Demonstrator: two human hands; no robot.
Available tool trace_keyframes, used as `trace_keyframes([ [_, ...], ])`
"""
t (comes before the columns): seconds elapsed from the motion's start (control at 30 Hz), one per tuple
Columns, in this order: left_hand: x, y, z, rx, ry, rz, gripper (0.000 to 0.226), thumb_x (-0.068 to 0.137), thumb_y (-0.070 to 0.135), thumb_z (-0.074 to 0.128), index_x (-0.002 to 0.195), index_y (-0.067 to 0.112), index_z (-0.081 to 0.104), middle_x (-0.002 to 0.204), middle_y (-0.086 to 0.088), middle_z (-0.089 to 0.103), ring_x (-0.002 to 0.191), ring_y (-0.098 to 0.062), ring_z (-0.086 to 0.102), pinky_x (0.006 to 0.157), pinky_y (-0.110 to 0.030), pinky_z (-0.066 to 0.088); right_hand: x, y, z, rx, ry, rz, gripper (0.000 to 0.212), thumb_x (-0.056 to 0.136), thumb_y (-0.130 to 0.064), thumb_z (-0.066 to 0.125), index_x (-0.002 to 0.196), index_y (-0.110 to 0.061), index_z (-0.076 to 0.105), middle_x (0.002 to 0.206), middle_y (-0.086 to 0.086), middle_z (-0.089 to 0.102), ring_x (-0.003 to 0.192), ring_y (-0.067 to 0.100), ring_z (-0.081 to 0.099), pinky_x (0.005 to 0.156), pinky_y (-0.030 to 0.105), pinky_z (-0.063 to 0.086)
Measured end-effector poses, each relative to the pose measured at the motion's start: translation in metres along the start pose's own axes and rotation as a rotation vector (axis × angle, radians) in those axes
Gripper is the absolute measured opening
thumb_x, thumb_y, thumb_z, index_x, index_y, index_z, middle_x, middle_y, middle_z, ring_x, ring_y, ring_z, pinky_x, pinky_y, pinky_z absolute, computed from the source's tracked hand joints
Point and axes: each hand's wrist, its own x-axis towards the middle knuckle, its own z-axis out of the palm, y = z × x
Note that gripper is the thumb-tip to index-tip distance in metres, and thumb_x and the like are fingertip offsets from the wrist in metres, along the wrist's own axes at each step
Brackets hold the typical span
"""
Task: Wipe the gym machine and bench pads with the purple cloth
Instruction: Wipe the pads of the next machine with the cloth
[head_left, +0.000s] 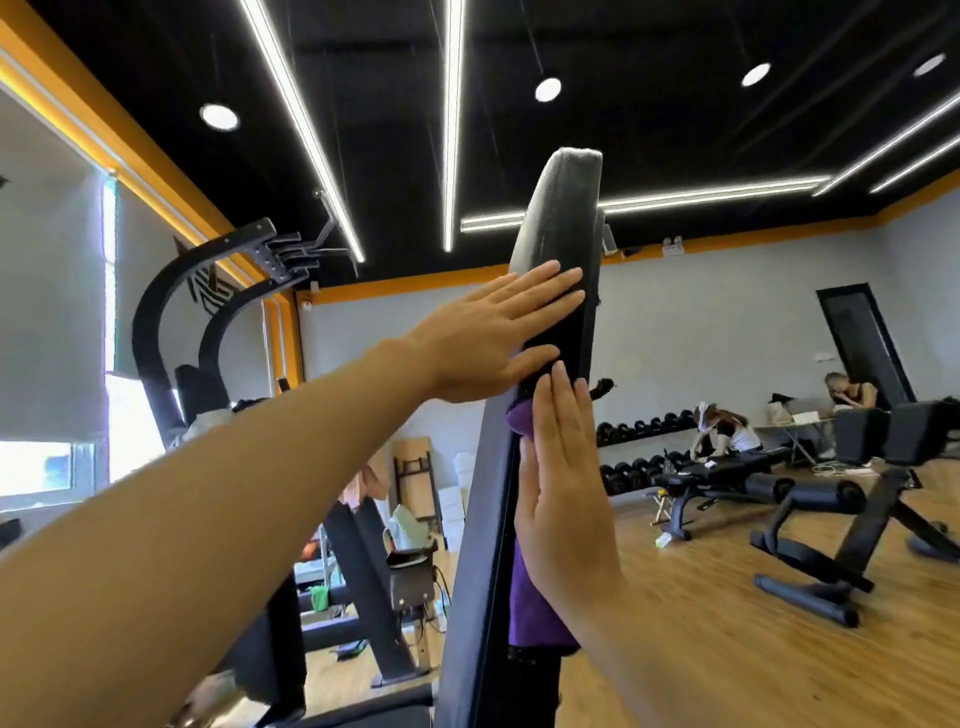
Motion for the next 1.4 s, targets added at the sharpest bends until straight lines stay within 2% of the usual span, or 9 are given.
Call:
trace_keyframes([
  [0.27,-0.005,0.014,0.009,0.058,-0.013,-0.075,0.061,0.108,0.040,0.023,0.159,0.017,-0.002,0.167,0.000,-0.010,0.152,-0.015,-0.015,0.119,-0.024,-0.014,-0.041,-0.013,-0.009,-0.080,-0.103,0.019,0.053,0.105,-0.019,0.036,0.154,-0.003,0.022,0.163,0.013,0.016,0.152,0.032,0.007,0.115,0.050,0.033],
  [0.43,-0.006,0.026,0.011,0.127,-0.041,-0.119,0.070,0.106,0.050,0.021,0.158,0.013,-0.008,0.166,-0.003,-0.015,0.152,-0.018,-0.018,0.121,-0.030,-0.013,-0.080,-0.011,-0.022,-0.051,-0.215,-0.090,0.068,0.097,-0.003,0.048,0.155,-0.004,0.014,0.165,0.009,0.011,0.151,0.032,0.007,0.120,0.030,0.025],
  [0.6,-0.008,0.030,0.013,0.131,-0.025,-0.154,0.069,0.107,0.049,0.020,0.158,0.012,-0.008,0.167,-0.004,-0.014,0.152,-0.018,-0.017,0.121,-0.030,-0.013,-0.032,-0.011,-0.009,-0.045,-0.056,0.093,0.054,0.103,-0.008,0.035,0.154,0.000,0.018,0.163,0.013,0.015,0.152,0.029,0.009,0.122,0.033,0.015],
  [0.73,-0.011,0.034,0.014,0.125,-0.030,-0.150,0.068,0.108,0.047,0.020,0.158,0.011,-0.007,0.167,-0.005,-0.013,0.152,-0.018,-0.016,0.121,-0.030,-0.013,-0.095,-0.021,-0.017,-0.082,-0.178,-0.046,0.089,0.081,0.021,0.059,0.155,-0.002,0.015,0.165,0.008,0.010,0.151,0.032,0.007,0.119,0.038,0.029],
  [0.8,-0.013,0.034,0.015,0.114,-0.024,-0.142,0.069,0.107,0.048,0.022,0.158,0.010,-0.007,0.167,-0.005,-0.013,0.153,-0.018,-0.016,0.122,-0.030,-0.012,-0.123,-0.024,-0.026,-0.091,-0.253,-0.108,0.101,0.074,0.023,0.066,0.156,-0.005,0.013,0.165,0.005,0.009,0.151,0.032,0.008,0.120,0.035,0.025],
  [1.0,-0.014,0.037,0.021,0.094,-0.002,-0.155,0.072,0.106,0.050,0.025,0.158,0.011,-0.007,0.167,-0.005,-0.013,0.152,-0.018,-0.016,0.122,-0.031,-0.011,-0.052,-0.020,-0.008,-0.075,-0.066,0.058,0.061,0.099,0.001,0.042,0.154,-0.002,0.015,0.163,0.013,0.014,0.152,0.029,0.008,0.117,0.050,0.030],
  [1.1,-0.014,0.034,0.022,0.088,0.005,-0.145,0.072,0.107,0.050,0.026,0.158,0.010,-0.006,0.167,-0.005,-0.012,0.153,-0.019,-0.016,0.124,-0.032,-0.008,-0.062,-0.022,-0.004,-0.112,-0.048,0.066,0.063,0.099,0.004,0.043,0.154,-0.003,0.014,0.164,0.012,0.013,0.152,0.029,0.008,0.115,0.050,0.033],
  [1.23,-0.013,0.036,0.022,0.103,-0.004,-0.154,0.072,0.106,0.050,0.023,0.158,0.011,-0.008,0.167,-0.005,-0.014,0.152,-0.019,-0.017,0.124,-0.033,-0.008,-0.126,-0.029,-0.020,-0.141,-0.210,-0.090,0.087,0.083,0.014,0.063,0.155,-0.004,0.017,0.165,0.007,0.012,0.151,0.032,0.011,0.113,0.048,0.035],
  [1.4,-0.014,0.040,0.023,0.112,0.000,-0.189,0.071,0.107,0.050,0.021,0.158,0.011,-0.009,0.166,-0.004,-0.016,0.152,-0.018,-0.017,0.123,-0.032,-0.010,-0.080,-0.015,-0.019,-0.077,-0.169,-0.056,0.059,0.100,-0.007,0.039,0.155,-0.005,0.016,0.164,0.009,0.012,0.151,0.028,0.011,0.118,0.047,0.026],
])
